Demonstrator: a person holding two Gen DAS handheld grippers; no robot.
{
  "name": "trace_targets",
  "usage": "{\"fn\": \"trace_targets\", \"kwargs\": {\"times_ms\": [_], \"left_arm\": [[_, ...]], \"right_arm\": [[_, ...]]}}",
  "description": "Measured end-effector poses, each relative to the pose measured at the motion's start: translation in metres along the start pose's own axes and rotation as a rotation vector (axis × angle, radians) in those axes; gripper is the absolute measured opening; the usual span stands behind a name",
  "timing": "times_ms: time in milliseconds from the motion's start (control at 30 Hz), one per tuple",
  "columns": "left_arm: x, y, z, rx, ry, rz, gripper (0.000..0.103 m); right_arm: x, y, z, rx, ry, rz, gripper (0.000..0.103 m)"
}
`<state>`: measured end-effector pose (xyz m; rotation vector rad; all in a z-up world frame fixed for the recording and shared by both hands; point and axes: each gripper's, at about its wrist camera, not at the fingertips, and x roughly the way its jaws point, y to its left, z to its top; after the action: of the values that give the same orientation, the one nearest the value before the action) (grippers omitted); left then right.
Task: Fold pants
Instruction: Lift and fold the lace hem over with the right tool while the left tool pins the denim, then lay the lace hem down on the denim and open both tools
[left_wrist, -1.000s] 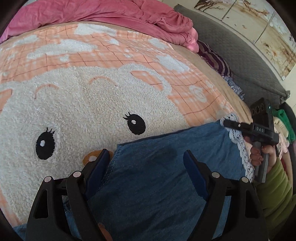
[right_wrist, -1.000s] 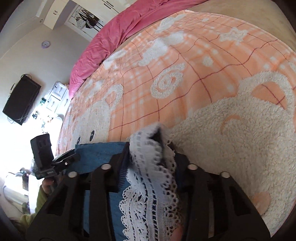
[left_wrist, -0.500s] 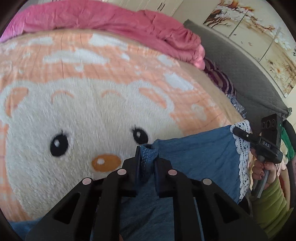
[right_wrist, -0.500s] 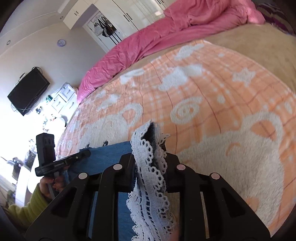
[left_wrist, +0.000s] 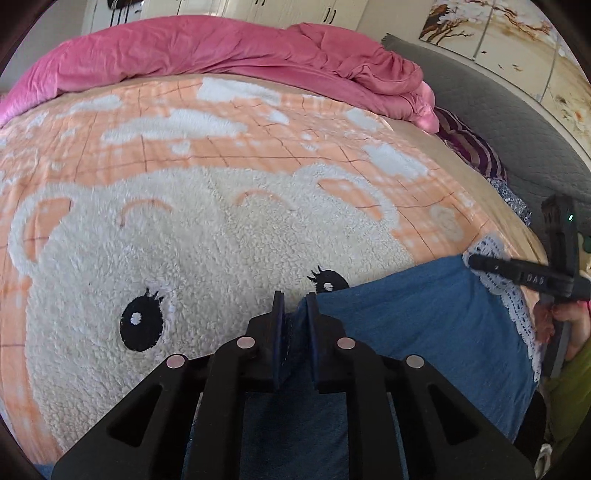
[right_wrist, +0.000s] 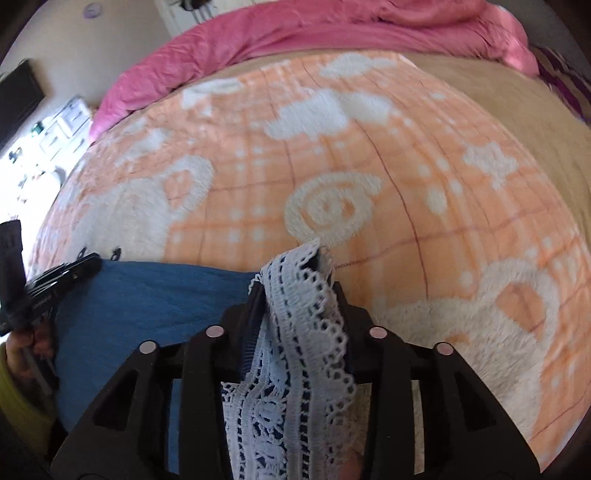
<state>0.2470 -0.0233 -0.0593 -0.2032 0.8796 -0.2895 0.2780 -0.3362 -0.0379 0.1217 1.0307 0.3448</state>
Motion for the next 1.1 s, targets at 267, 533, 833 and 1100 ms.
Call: {"fn": "trace_targets", "kwargs": {"times_ms": [267,533,833,1100], "left_arm": [[-0.024,0.008,0.000,-0.049,-0.039,0.042,0.040],[-0.089,0.008,-0.012,-0.066,-0.117,0.046,0.054],[-0.150,0.022,-0.066,-0.126,-0.136,0.065,0.056],[-0.185,0.048,-0.100,-0.206,-0.129,0.163,0.068]], "right_arm": [[-0.066,-0.006,-0.023,0.056,-0.162,0.006,0.065],[-0.136,-0.026,-0.114,0.204,-0.262,0.094,0.069],[-0.141,-0.025,-0.154,0.242,-0.224,0.177,0.069],[-0.101,-0.024,-0.147,0.248,-0.122,0.155,0.059]]}}
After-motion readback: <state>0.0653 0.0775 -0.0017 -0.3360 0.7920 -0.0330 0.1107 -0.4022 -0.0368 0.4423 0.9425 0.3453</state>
